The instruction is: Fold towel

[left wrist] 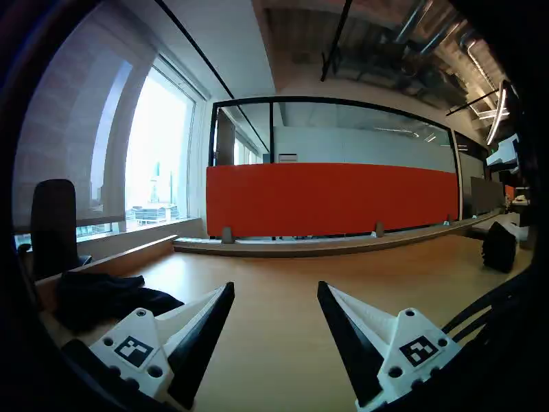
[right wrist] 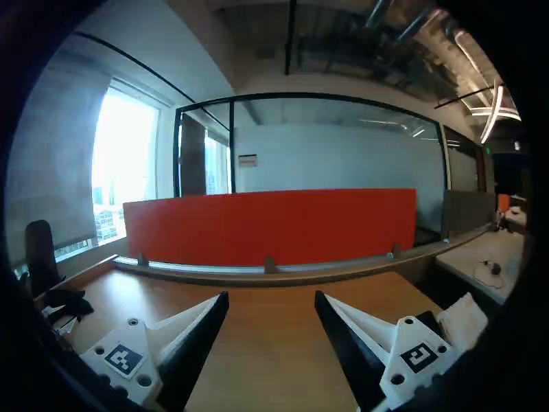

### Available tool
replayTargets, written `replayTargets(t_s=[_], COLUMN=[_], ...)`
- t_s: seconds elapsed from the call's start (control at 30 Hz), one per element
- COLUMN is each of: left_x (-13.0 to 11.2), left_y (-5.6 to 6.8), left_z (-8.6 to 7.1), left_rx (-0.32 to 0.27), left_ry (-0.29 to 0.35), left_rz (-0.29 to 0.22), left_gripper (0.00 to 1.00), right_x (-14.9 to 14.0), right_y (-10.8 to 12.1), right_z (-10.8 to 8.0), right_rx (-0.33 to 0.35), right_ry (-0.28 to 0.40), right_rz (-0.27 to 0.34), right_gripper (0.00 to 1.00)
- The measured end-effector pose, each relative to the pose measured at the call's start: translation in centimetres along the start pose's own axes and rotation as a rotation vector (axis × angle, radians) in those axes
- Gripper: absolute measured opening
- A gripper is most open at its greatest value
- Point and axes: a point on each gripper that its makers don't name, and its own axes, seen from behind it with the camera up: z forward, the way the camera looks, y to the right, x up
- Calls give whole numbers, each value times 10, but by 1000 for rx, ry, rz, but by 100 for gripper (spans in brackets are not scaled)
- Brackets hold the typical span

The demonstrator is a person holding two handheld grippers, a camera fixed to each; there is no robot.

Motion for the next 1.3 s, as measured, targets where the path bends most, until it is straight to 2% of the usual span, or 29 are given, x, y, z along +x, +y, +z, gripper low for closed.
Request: replayTargets(t_s=[0.3,0.9,1.3], left_x=[-8,-11,-13], left_y=[-4,-1,-1], left_z=[-1,-2,-1], left_rx=[8,4,5], left_ry=[0,-3,-3], left_rz=[-35,-10,-7], left_gripper=[89,89,89], right_x=[1,-3,4], right_y=[1,2,11], right_z=[-1,-4,-6], right_rx=[-4,-8,7], right_ry=[4,1,21], right_rz=[-9,-10,20], right_gripper=[97,97,97])
